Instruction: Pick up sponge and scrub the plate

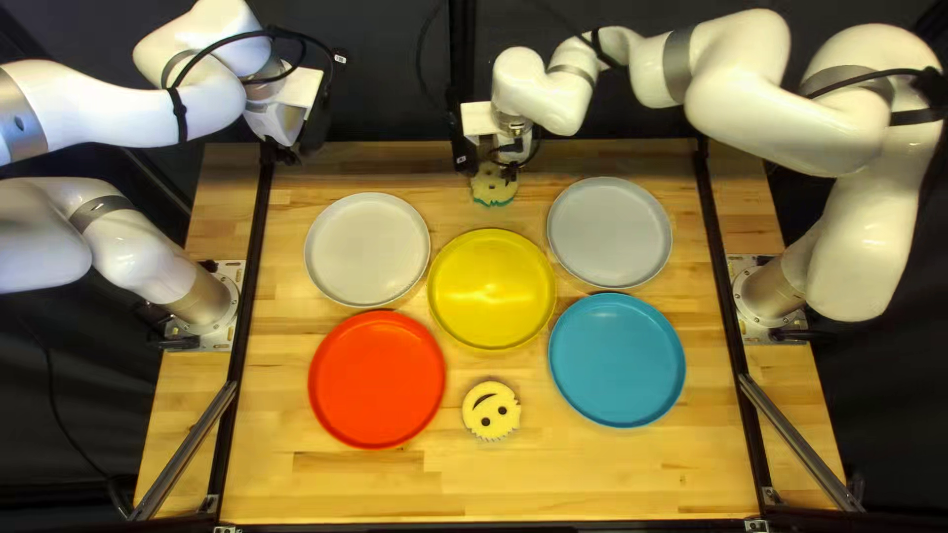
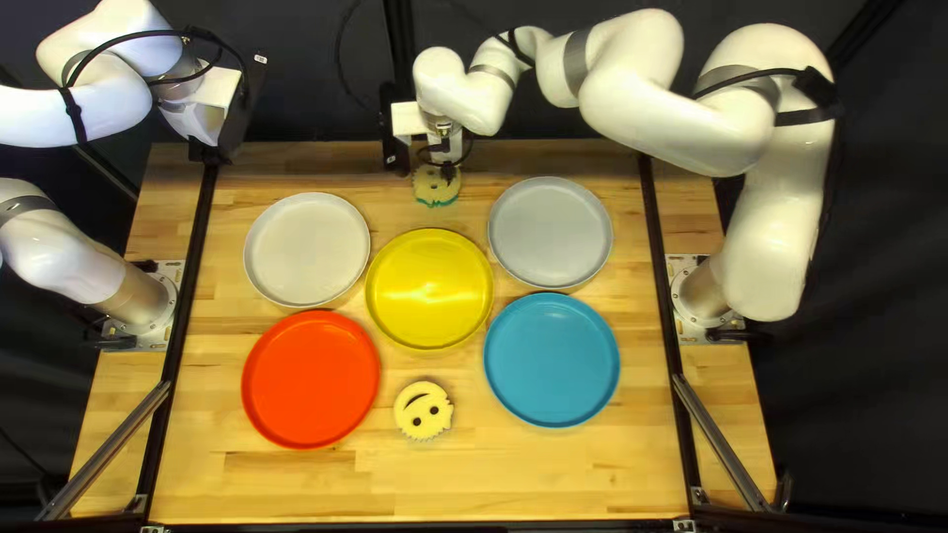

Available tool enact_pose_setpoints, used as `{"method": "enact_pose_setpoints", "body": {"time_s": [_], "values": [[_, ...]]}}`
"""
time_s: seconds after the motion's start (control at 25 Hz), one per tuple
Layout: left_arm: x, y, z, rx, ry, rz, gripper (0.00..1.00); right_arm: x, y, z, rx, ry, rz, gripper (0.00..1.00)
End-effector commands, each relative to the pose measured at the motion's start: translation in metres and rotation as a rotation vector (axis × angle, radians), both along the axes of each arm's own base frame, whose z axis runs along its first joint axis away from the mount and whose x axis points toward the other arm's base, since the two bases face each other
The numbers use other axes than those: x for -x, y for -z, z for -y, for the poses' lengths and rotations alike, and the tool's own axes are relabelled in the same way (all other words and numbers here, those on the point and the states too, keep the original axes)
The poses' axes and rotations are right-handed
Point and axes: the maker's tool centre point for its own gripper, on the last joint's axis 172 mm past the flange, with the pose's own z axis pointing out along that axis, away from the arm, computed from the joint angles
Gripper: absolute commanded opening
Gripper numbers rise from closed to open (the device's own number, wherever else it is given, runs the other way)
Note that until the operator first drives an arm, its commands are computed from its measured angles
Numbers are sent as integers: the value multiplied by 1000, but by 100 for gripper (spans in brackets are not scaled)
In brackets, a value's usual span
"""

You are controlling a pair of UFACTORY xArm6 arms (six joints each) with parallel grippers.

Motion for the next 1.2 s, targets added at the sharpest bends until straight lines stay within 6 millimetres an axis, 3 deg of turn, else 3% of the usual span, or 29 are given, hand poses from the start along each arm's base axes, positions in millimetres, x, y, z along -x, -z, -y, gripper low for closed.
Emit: {"method": "enact_pose_setpoints", "body": {"time_s": [0.04, 0.52, 0.76, 1.2], "values": [[0, 0, 0, 0, 0, 0, 100, 54, -22, 5, -29, 38, -23, 100], [0, 0, 0, 0, 0, 0, 100, 158, -93, 3, -5, 111, -76, 100], [0, 0, 0, 0, 0, 0, 100, 194, -119, -1, 16, 147, -90, 100], [0, 0, 0, 0, 0, 0, 100, 197, -118, -2, 9, 142, -91, 100]]}}
